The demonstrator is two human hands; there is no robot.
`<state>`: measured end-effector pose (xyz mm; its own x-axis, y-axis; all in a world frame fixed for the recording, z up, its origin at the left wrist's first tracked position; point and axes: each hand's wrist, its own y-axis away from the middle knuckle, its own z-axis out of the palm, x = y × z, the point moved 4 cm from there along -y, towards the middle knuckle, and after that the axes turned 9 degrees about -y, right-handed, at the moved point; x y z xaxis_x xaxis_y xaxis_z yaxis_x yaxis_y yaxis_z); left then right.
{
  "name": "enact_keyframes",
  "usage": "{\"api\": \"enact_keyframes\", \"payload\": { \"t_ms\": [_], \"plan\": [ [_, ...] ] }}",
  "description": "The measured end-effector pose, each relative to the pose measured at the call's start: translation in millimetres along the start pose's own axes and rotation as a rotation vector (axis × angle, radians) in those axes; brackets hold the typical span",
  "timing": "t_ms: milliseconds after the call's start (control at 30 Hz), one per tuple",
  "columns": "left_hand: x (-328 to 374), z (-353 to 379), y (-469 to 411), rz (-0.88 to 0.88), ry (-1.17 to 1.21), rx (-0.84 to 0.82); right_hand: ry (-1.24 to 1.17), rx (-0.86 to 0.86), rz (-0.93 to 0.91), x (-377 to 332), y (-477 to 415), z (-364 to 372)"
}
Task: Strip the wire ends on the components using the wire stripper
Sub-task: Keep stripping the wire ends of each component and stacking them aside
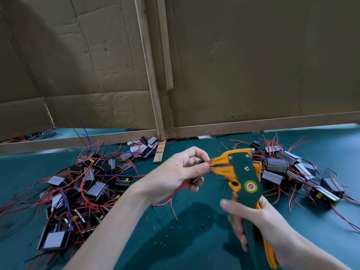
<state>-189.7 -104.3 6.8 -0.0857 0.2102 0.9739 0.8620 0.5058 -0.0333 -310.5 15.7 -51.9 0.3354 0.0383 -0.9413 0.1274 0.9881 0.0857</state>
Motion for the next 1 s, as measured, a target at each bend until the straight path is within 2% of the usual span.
{"api": "enact_keyframes", "payload": {
  "t_ms": [67, 133, 200, 267, 367, 533, 1000],
  "plan": [
    [-2.5, 2.4, -0.3, -0.021, 0.061, -0.015, 0.031, 0.053, -0.027, 1.4, -0.9, -2.5],
    [-3.9, 3.6, -1.1, -0.030, 0.076, 0.000, -0.099, -0.015, 0.014, 1.7, -1.6, 0.5],
    [-3.8, 0.1, -1.4, -0.020, 0.020, 0.074, -0.256, -0.105, 0.012, -1.9, -3.1, 4.5],
    [-1.5, -5.6, -1.2, 0.016, -0.114, 0.159, -0.299, -0.109, -0.013, -3.9, -5.2, 2.5],
    [5.1, -9.0, -0.6, 0.104, -0.281, 0.224, -0.275, -0.118, -0.019, -6.6, -6.5, -2.3],
    [12.7, -3.3, 1.9, 0.173, -0.459, 0.217, -0.223, -0.163, 0.040, -0.8, -8.1, 1.5],
    [17.5, -1.2, 6.4, 0.158, -0.600, 0.182, -0.195, -0.194, 0.052, -0.3, -7.9, 3.0]
  ]
}}
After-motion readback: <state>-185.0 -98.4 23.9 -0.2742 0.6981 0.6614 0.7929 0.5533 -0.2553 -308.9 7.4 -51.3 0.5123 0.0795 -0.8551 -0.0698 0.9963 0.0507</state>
